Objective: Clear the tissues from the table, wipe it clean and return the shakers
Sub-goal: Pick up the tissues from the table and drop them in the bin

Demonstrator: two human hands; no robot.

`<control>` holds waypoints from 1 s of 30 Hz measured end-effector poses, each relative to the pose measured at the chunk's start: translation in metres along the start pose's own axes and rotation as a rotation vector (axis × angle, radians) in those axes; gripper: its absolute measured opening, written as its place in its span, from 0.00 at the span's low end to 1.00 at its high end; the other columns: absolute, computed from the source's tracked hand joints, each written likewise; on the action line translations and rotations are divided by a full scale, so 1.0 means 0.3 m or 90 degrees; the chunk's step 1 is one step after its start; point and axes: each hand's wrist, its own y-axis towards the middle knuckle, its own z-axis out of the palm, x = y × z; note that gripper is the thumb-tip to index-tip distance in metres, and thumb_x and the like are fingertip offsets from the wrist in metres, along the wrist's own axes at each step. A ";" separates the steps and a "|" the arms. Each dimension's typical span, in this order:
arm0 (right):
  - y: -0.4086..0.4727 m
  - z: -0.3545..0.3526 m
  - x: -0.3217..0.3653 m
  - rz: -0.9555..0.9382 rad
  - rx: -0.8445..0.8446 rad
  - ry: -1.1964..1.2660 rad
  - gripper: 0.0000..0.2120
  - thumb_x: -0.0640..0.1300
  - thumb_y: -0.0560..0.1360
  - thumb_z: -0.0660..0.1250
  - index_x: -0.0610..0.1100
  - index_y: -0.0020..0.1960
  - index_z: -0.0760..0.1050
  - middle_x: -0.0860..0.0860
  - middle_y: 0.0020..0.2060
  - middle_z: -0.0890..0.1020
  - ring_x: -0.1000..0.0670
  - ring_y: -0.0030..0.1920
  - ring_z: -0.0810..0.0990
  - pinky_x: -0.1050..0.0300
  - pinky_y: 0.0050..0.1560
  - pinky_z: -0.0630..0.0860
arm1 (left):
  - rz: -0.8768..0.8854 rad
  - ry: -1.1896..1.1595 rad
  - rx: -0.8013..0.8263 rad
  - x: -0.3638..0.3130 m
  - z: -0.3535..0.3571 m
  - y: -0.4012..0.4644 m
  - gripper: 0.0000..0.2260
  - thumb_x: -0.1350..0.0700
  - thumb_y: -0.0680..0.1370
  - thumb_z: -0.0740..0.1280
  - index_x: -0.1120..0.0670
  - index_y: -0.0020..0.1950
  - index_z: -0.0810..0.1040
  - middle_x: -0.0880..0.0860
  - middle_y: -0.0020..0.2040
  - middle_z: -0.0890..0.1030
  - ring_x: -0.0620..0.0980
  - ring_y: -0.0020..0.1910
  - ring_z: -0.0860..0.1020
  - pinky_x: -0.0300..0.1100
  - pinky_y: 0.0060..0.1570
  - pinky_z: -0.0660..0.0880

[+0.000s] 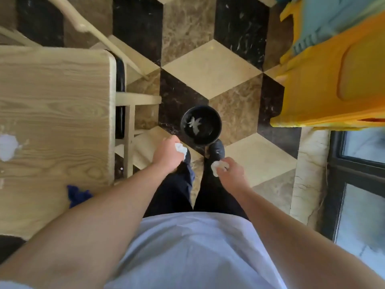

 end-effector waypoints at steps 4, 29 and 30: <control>0.193 -0.068 0.124 -0.078 0.024 -0.146 0.14 0.44 0.79 0.61 0.45 0.64 0.74 0.43 0.57 0.79 0.41 0.54 0.79 0.49 0.50 0.78 | -0.062 -0.117 -0.015 -0.098 0.046 0.088 0.14 0.61 0.74 0.70 0.53 0.59 0.75 0.50 0.49 0.76 0.51 0.48 0.76 0.43 0.43 0.72; 0.412 -0.470 -0.135 0.267 0.209 -0.015 0.13 0.37 0.85 0.52 0.37 0.52 0.75 0.41 0.59 0.78 0.42 0.56 0.76 0.54 0.46 0.76 | -0.210 -0.184 0.185 -0.002 0.062 0.053 0.10 0.55 0.79 0.64 0.54 0.60 0.77 0.55 0.49 0.82 0.53 0.48 0.82 0.49 0.51 0.82; 0.398 -0.510 -0.143 0.278 0.209 -0.039 0.13 0.38 0.85 0.52 0.37 0.56 0.75 0.42 0.56 0.78 0.42 0.58 0.76 0.55 0.48 0.75 | -0.211 -0.194 0.175 -0.009 0.048 0.039 0.09 0.56 0.80 0.63 0.55 0.59 0.77 0.55 0.48 0.82 0.53 0.47 0.82 0.48 0.51 0.82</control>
